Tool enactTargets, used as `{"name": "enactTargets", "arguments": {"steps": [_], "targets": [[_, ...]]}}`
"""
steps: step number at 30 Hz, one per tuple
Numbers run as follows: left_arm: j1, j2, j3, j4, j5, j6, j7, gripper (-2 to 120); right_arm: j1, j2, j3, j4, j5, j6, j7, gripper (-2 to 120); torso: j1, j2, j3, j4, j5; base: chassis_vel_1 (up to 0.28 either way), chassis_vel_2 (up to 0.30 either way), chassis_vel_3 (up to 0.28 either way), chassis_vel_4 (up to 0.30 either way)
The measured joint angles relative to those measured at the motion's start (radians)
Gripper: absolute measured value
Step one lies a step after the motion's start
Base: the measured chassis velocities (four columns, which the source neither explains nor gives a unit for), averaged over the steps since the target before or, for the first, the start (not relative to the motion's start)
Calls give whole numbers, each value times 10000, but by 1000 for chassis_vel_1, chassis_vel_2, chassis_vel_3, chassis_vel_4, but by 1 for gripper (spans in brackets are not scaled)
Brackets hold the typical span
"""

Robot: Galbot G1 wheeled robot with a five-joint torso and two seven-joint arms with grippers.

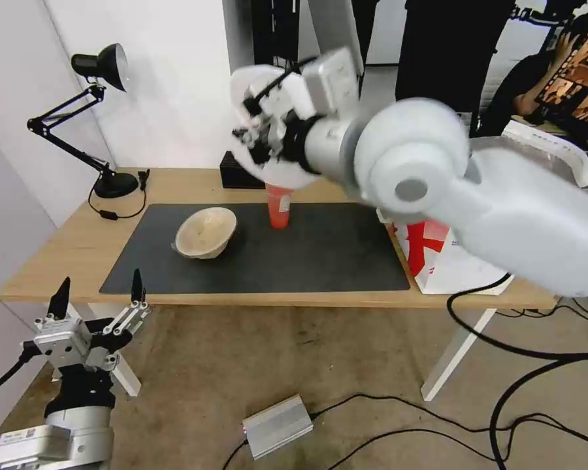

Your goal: Pick up the trash from the table and place it into the takeout bag.

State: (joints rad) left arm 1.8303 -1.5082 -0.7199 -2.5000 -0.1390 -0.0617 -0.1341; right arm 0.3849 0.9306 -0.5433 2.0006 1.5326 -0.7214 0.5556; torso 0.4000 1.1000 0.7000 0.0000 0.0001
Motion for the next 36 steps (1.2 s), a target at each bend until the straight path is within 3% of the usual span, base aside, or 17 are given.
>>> {"name": "enactTargets", "arguments": {"steps": [18,27,36], "targets": [[-101,25,-119,0,-108,-12,-3,100,1997,-1597,-78,-974,1252,-9,-446,0,0,-1,0,-1,1,0,0,0,0],[-154,15,-183,0,-262,-15,-1,100,3555,-2682,-1233,-1383,2243,-11,-683,0,0,1,-1,-1,0,0,0,0,0],[-210,107,-311,0,-512,-17,-3,100,3684,-3292,-1829,-1753,2210,-12,-692,0,0,0,0,1,0,0,0,0,0]]}}
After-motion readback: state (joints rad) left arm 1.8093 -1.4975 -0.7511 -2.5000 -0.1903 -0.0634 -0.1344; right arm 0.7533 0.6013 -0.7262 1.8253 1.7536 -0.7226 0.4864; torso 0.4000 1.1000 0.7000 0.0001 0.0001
